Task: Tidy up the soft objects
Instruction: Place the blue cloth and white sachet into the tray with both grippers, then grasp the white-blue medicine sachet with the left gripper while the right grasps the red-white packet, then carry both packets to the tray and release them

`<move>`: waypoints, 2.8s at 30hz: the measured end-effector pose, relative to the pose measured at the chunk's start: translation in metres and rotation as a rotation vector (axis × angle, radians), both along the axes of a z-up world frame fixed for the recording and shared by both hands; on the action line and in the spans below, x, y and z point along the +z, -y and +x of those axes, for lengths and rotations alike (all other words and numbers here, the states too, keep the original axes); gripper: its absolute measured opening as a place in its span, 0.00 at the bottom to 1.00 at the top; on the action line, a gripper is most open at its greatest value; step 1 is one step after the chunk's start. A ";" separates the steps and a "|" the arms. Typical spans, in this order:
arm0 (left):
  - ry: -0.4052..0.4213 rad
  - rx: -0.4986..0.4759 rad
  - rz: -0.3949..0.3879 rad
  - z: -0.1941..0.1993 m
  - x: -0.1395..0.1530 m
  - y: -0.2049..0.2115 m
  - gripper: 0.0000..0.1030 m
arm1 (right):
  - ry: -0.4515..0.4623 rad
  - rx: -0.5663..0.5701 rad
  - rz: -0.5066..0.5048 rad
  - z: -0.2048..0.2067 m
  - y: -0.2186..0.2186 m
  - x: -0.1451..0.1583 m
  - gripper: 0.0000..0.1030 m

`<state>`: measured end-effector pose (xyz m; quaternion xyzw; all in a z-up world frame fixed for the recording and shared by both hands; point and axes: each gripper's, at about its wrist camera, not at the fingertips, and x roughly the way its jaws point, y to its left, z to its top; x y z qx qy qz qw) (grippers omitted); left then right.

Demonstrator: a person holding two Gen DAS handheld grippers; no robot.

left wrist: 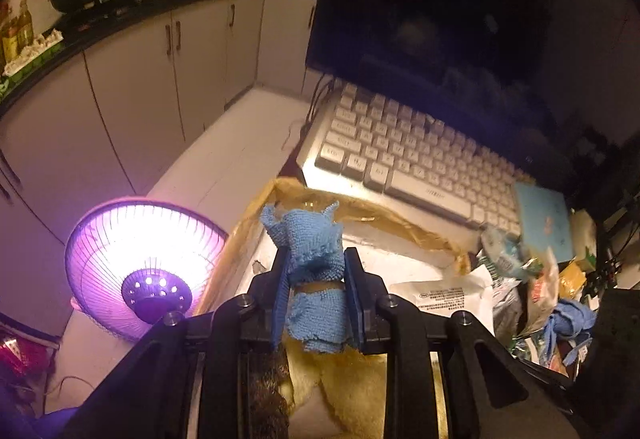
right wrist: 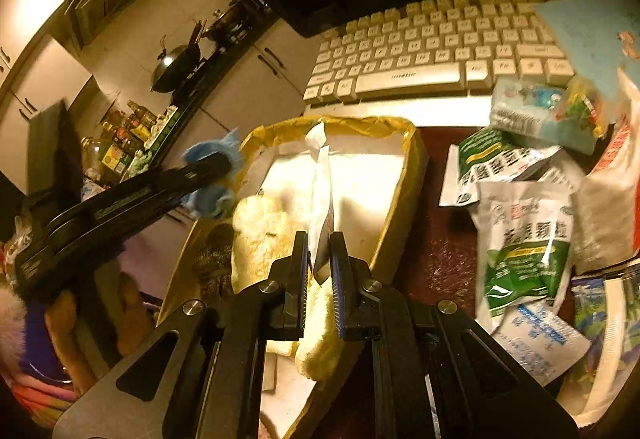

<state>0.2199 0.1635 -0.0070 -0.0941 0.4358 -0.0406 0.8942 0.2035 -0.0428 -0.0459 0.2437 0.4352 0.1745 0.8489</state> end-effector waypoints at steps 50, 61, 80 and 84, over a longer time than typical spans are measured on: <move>-0.061 -0.349 0.165 -0.100 -0.044 0.186 0.49 | 0.002 -0.259 0.144 -0.071 0.169 0.011 0.64; -0.057 -0.337 0.133 -0.106 -0.048 0.179 0.34 | -0.149 -0.387 0.190 -0.039 0.186 0.003 0.64; -0.036 -0.332 0.055 -0.111 -0.046 0.168 0.31 | 0.031 -0.332 0.200 -0.059 0.175 0.015 0.47; -0.002 -0.338 0.106 -0.116 -0.043 0.176 0.21 | 0.112 -0.318 0.190 -0.072 0.173 0.026 0.47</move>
